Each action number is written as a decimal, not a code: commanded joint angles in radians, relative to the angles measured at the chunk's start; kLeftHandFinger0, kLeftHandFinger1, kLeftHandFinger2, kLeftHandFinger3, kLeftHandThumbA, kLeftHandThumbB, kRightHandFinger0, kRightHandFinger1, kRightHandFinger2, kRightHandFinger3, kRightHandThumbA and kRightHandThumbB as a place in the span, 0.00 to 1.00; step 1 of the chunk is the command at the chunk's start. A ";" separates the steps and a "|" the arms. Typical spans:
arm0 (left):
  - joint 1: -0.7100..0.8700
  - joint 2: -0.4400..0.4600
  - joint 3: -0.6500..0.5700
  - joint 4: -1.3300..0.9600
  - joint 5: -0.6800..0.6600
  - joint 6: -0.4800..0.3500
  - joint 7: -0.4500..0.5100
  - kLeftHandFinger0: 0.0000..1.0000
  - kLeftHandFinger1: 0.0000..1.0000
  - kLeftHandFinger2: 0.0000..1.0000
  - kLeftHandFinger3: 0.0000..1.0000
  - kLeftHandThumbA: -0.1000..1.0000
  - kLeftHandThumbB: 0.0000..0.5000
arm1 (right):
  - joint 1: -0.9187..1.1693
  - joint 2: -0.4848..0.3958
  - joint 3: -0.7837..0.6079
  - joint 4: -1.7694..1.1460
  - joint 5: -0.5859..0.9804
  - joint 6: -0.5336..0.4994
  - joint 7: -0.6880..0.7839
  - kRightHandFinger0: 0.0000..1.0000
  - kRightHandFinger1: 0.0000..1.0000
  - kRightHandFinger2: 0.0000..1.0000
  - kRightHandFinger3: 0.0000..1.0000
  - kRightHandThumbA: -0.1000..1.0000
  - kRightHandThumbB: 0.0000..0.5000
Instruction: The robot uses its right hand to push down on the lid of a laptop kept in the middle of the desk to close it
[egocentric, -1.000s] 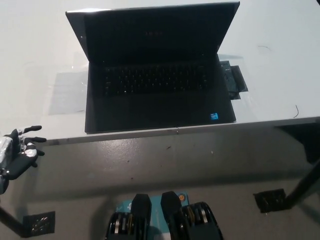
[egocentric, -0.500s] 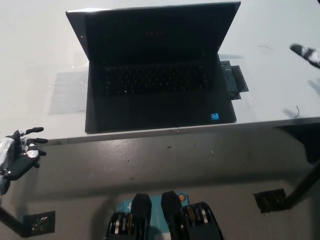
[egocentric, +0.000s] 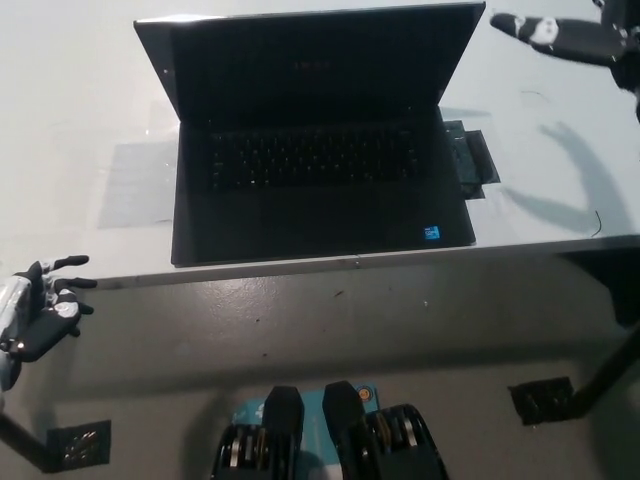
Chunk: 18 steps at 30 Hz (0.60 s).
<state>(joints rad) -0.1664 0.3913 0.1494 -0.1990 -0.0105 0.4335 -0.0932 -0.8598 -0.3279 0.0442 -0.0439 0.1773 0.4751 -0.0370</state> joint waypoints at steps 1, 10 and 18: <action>-0.018 0.038 -0.006 -0.034 0.015 0.012 -0.019 0.36 0.47 0.59 0.71 0.14 0.06 | -0.125 0.030 0.014 0.028 -0.046 -0.007 0.021 0.94 0.88 0.86 0.97 1.00 0.47; -0.042 0.049 -0.021 -0.018 0.004 0.000 -0.039 0.38 0.47 0.60 0.71 0.08 0.00 | -0.226 0.097 0.033 0.130 -0.070 -0.035 0.048 0.91 0.85 0.83 0.94 1.00 0.56; -0.073 0.041 -0.033 -0.011 0.006 0.019 -0.045 0.34 0.44 0.59 0.71 0.10 0.03 | -0.285 0.182 0.051 0.344 -0.083 -0.162 0.074 0.87 0.81 0.79 0.92 1.00 0.50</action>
<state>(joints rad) -0.2084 0.3993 0.1192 -0.1973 -0.0091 0.4369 -0.1170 -1.0778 -0.1688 0.0924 0.2591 0.1172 0.4244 0.0059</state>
